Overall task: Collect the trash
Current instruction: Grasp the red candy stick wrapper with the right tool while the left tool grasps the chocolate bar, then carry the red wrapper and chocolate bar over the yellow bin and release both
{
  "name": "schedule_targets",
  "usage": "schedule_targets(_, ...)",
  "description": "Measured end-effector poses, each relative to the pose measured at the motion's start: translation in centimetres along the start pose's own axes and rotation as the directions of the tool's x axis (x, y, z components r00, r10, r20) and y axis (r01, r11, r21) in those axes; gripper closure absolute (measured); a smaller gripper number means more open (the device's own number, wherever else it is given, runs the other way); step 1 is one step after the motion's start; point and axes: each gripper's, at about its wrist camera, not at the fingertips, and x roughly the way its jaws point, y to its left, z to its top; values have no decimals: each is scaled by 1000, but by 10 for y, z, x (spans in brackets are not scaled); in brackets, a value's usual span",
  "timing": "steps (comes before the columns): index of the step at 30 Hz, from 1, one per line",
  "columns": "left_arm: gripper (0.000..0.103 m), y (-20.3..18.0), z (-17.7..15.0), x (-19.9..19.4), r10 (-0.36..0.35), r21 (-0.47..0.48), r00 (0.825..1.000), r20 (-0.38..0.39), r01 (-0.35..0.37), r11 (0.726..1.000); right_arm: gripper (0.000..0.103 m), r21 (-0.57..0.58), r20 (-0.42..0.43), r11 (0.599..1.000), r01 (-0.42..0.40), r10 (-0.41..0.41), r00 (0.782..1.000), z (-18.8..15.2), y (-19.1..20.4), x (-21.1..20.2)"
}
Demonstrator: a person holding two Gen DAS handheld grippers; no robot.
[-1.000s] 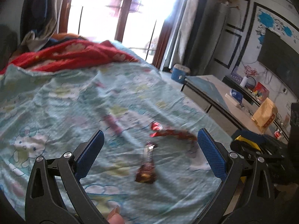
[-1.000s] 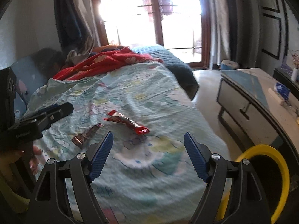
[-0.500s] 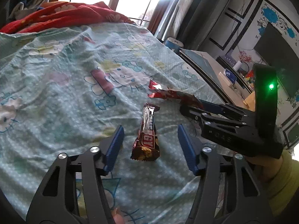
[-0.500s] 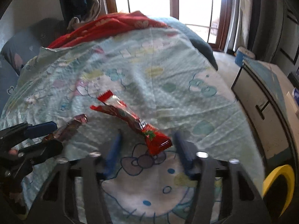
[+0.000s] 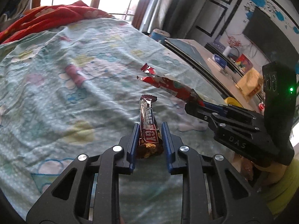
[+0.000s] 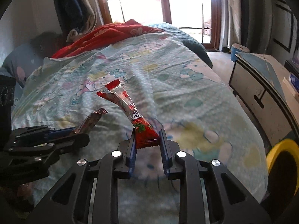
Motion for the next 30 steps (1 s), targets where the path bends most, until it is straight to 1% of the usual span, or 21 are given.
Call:
schedule_targets(2,86,-5,-1,1,-15,5,1000,-3,15,1000,81,28,7,1000,-3,3,1000,-5,-6,-8)
schedule_targets(12,88,-39,0,-5,-87,52,996,28,86,995,82,145,72,988,52,-63,995,-23,-51,-54)
schedule_targets(20,88,-67,4,-13,-125,101,991,57,119,988,82,212,96,973,96,-118,988,-37,-86,-84)
schedule_targets(30,88,-103,3,-17,-164,155,984,73,151,976,82,284,128,950,133,-175,976,-52,-120,-116)
